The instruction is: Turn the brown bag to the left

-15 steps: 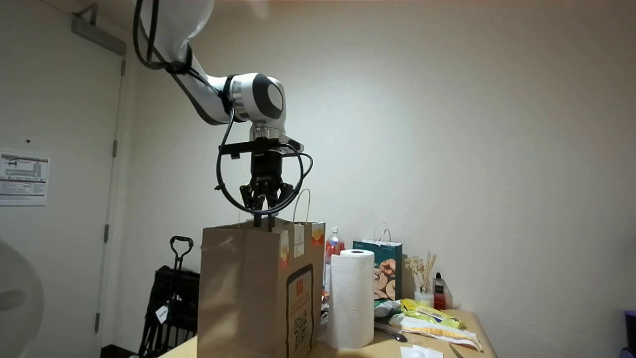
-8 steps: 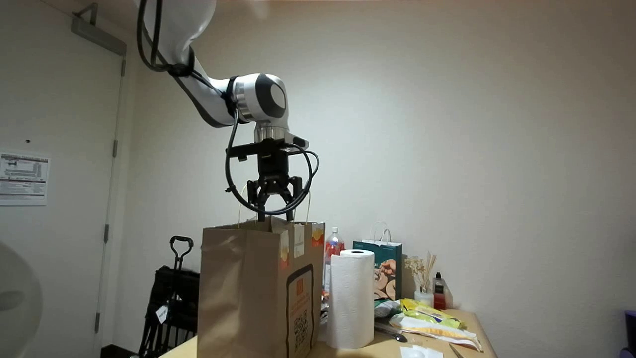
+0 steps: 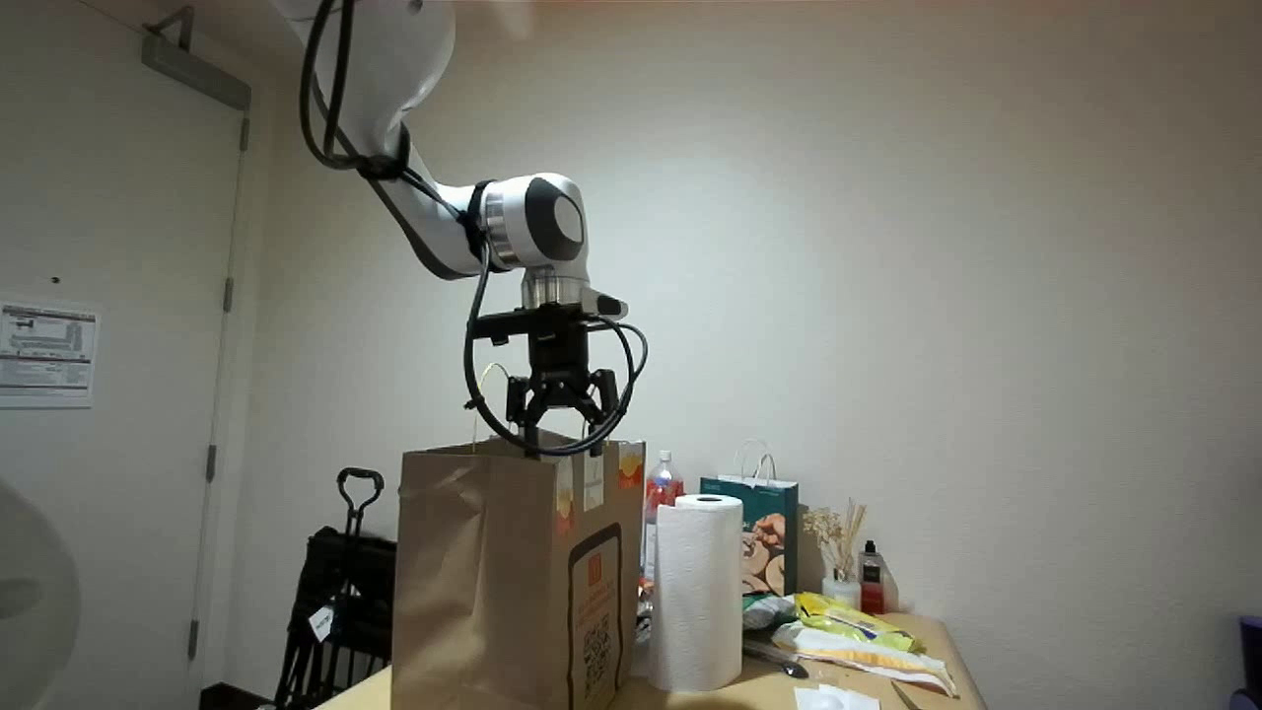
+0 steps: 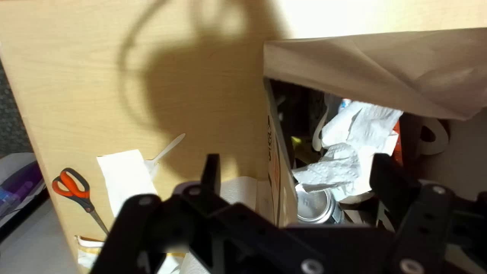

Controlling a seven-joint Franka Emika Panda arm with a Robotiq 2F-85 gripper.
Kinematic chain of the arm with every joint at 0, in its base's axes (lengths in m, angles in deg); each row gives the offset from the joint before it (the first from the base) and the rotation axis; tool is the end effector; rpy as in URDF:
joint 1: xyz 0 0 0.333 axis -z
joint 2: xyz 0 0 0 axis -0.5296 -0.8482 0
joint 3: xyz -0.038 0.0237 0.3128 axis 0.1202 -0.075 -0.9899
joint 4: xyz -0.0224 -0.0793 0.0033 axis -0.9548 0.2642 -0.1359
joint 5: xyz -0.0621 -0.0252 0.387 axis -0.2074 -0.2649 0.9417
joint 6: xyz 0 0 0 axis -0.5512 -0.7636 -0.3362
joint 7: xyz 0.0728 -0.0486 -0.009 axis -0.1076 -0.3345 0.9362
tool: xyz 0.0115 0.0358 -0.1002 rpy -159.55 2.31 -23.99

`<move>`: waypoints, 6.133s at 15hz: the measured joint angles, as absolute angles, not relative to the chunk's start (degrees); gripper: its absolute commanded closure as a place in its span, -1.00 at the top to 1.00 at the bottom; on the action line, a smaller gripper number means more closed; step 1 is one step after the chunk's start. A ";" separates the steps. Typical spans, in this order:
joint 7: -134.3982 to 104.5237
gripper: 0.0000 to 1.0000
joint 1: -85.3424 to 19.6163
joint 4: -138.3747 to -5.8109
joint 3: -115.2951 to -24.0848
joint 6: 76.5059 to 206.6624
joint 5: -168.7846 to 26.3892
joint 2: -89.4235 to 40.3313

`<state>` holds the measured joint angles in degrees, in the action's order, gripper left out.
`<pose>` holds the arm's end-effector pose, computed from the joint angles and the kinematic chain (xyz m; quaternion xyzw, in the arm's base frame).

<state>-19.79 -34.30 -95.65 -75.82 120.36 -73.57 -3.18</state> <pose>0.5338 0.0365 0.4906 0.9985 -0.0258 0.0251 0.0417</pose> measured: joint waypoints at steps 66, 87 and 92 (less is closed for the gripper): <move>-3.69 -1.00 -33.47 -83.40 -73.06 98.43 -83.98 -14.37; 34.69 -1.00 -32.99 -76.00 -74.74 111.67 -84.64 -21.82; 50.40 -1.00 -30.70 -75.52 -74.78 115.95 -82.30 -23.15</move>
<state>50.40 -30.70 -75.52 -74.78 115.95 -82.30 -23.15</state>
